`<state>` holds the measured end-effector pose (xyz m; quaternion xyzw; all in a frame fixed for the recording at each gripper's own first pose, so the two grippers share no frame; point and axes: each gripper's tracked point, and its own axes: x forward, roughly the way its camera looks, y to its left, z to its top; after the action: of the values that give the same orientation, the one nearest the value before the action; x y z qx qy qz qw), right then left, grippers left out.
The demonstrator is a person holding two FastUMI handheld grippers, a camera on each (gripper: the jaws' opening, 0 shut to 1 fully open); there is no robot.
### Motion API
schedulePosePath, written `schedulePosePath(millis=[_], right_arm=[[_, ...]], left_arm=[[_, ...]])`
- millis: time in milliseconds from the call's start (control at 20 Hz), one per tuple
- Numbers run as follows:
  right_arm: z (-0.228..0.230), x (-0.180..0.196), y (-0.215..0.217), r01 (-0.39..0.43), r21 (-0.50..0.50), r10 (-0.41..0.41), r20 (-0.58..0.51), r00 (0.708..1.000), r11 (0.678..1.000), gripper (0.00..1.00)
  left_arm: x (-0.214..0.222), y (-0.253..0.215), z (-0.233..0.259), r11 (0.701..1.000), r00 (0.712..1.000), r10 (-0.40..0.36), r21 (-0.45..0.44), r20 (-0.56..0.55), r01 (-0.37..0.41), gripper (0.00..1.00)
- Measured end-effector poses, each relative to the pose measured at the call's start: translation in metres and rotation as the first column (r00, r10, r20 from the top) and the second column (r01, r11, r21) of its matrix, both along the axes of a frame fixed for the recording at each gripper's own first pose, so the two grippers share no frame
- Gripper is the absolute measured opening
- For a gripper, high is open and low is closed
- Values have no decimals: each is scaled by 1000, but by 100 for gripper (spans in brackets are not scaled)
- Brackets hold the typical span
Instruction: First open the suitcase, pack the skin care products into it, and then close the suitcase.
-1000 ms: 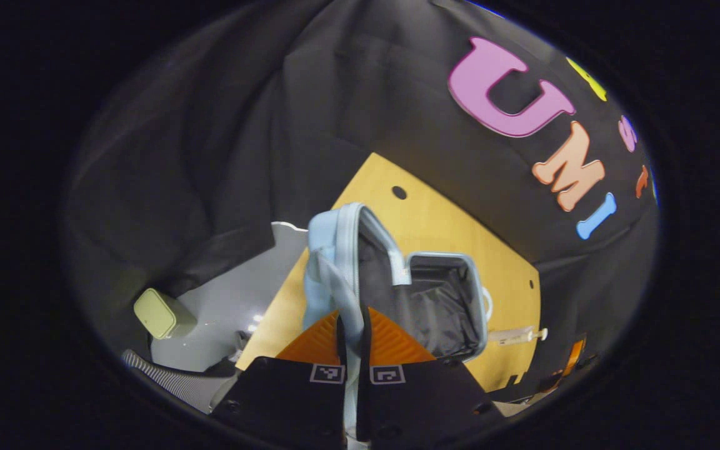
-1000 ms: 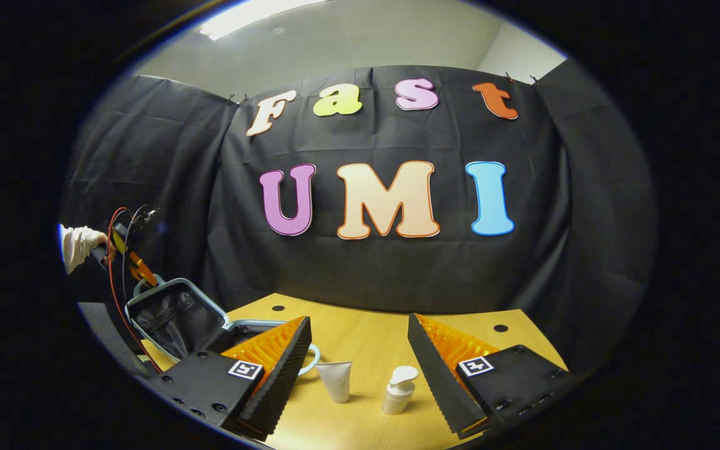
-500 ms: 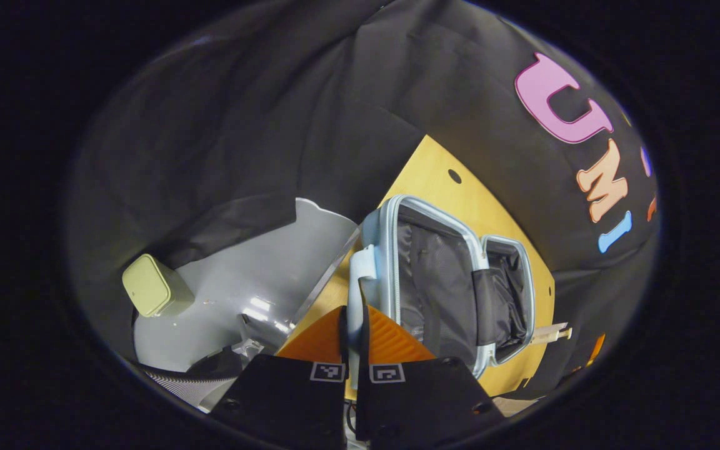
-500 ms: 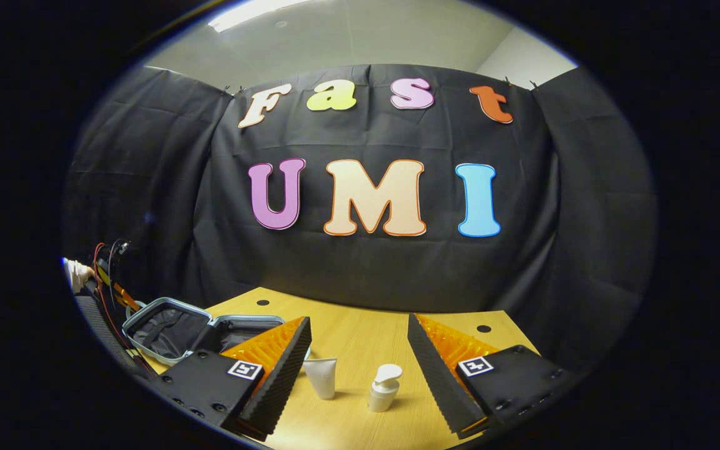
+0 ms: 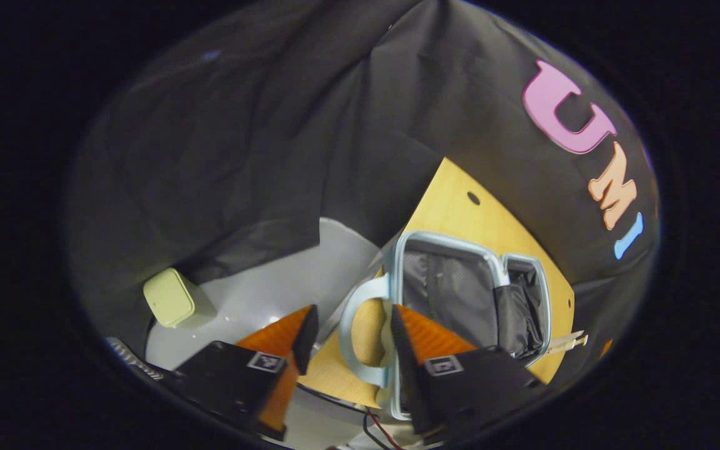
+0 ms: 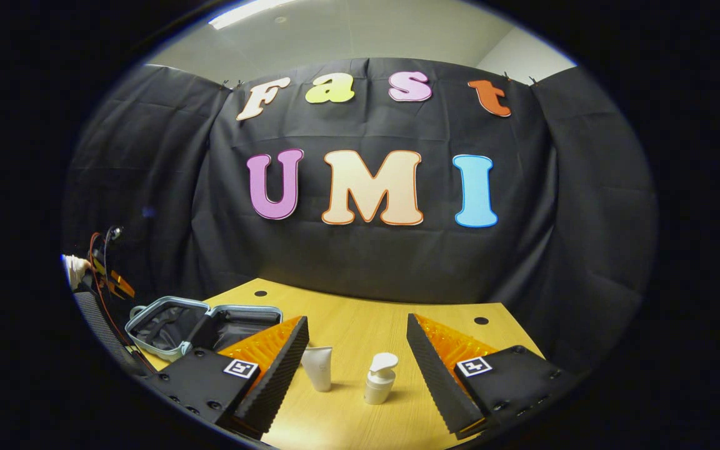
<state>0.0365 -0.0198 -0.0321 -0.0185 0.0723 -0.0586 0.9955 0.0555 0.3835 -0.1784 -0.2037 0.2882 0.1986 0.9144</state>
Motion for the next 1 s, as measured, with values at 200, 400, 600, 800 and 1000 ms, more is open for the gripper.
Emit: schedulePosePath(millis=[200, 400, 600, 800, 1000], right_arm=[[-14, 5, -13, -1, 20, 1, -20, 1000, 1000, 99], [-26, 12, -30, 0, 19, 1, -37, 999, 1000, 99], [-44, 19, -43, 0, 23, 2, -60, 998, 1000, 99], [-67, 25, -55, 17, 19, -15, -93, 996, 1000, 100], [-94, 37, -55, 16, 31, -13, -117, 993, 999, 99]], left_arm=[[28, -69, 69, 984, 977, -131, 141, 168, 108, 92], [65, -176, 108, 943, 908, -304, 230, 289, 242, 91], [106, -282, 121, 884, 805, -454, 306, 381, 354, 91], [125, -386, 100, 813, 712, -581, 317, 395, 488, 91], [129, -481, 66, 747, 638, -657, 239, 401, 620, 91]])
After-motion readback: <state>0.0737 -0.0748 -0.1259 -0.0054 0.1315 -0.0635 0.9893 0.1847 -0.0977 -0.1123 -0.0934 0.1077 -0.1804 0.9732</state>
